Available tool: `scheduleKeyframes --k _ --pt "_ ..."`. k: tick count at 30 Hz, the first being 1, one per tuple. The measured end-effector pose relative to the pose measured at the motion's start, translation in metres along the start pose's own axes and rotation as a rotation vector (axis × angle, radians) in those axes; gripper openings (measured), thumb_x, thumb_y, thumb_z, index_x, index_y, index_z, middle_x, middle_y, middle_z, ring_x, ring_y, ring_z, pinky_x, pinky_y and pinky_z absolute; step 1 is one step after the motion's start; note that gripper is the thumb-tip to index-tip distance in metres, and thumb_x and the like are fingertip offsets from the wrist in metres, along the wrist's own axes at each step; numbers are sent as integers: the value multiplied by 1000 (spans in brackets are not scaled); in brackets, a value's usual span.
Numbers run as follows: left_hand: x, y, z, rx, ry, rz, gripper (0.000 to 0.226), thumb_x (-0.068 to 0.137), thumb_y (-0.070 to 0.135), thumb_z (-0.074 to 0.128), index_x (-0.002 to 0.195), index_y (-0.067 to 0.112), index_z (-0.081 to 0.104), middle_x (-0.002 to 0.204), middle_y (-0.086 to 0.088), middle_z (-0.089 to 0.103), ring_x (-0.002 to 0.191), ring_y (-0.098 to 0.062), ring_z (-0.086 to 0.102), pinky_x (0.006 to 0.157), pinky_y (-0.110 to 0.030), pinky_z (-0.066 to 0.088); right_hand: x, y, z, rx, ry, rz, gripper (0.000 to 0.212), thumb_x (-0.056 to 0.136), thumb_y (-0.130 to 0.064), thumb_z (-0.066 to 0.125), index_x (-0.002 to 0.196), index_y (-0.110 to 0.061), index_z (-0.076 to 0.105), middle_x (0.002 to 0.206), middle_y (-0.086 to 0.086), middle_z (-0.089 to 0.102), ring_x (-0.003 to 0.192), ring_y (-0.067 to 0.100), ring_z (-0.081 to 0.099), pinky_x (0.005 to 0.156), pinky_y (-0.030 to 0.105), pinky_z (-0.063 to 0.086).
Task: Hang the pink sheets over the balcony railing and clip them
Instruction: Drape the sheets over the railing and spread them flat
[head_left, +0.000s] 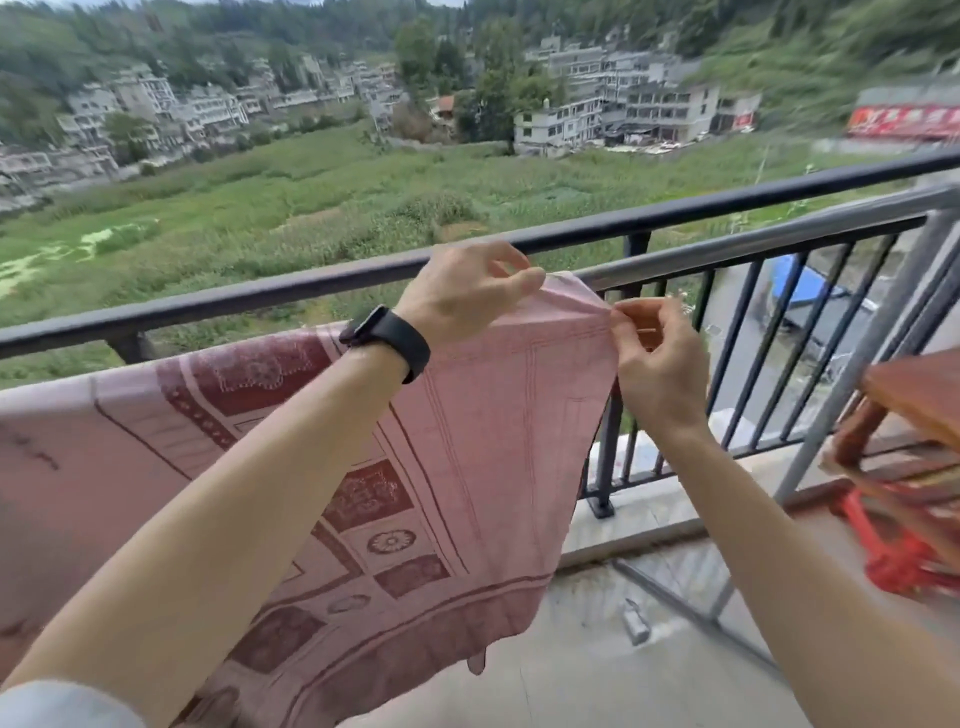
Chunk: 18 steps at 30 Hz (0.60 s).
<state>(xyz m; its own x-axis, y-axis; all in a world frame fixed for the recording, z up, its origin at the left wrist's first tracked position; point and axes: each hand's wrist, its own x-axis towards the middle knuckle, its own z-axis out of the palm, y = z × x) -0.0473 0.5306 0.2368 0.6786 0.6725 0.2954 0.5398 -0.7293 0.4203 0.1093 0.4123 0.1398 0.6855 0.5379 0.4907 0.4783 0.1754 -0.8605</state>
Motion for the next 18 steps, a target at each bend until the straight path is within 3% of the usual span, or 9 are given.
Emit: scheduleKeyframes --k 2,4,9,11,13,16,18 --pt "5 6 14 156 -14 -43 41 87 63 51 112 34 66 101 8 68 90 -16 65 76 -33 55 -4 25 -15 -14 32 35 4 97 -21 62 101 -20 63 89 -15 65 76 -9 61 67 7 46" --pt "8 16 28 225 63 -60 37 88 58 53 114 36 66 105 5 70 93 -21 64 79 -37 56 -5 48 -26 -25 -40 107 4 97 -22 62 100 -21 64 90 -12 67 78 2 64 68 16 50" --pt "29 52 43 30 142 -55 35 87 54 59 113 31 64 104 12 68 91 -10 64 78 -33 55 -17 81 -51 32 -363 200 3 96 -21 63 97 -23 61 90 -8 65 78 5 61 67 17 49" --pt "40 61 47 127 106 -106 42 88 56 58 118 27 64 106 9 68 92 -14 64 77 -34 54 -5 80 -65 125 -537 295 12 96 -22 65 105 -17 61 89 -2 66 73 8 62 61 21 51" --pt "47 66 53 210 47 -157 44 87 60 56 106 23 71 97 3 72 83 -17 65 70 -34 56 13 74 -76 140 -671 289 23 96 -29 63 113 -15 62 91 -1 71 70 5 65 57 15 48" --pt "48 67 58 138 39 -179 38 87 58 61 100 24 75 85 7 71 76 -10 64 61 -26 52 39 60 -72 132 -797 236 44 97 -47 54 122 -12 61 108 -1 70 91 4 66 66 15 47" --pt "44 67 60 70 97 -158 31 86 50 67 102 25 76 91 9 73 87 -9 66 76 -30 56 51 51 -60 115 -788 232 53 94 -56 54 126 -13 58 115 1 68 102 12 65 76 25 53"
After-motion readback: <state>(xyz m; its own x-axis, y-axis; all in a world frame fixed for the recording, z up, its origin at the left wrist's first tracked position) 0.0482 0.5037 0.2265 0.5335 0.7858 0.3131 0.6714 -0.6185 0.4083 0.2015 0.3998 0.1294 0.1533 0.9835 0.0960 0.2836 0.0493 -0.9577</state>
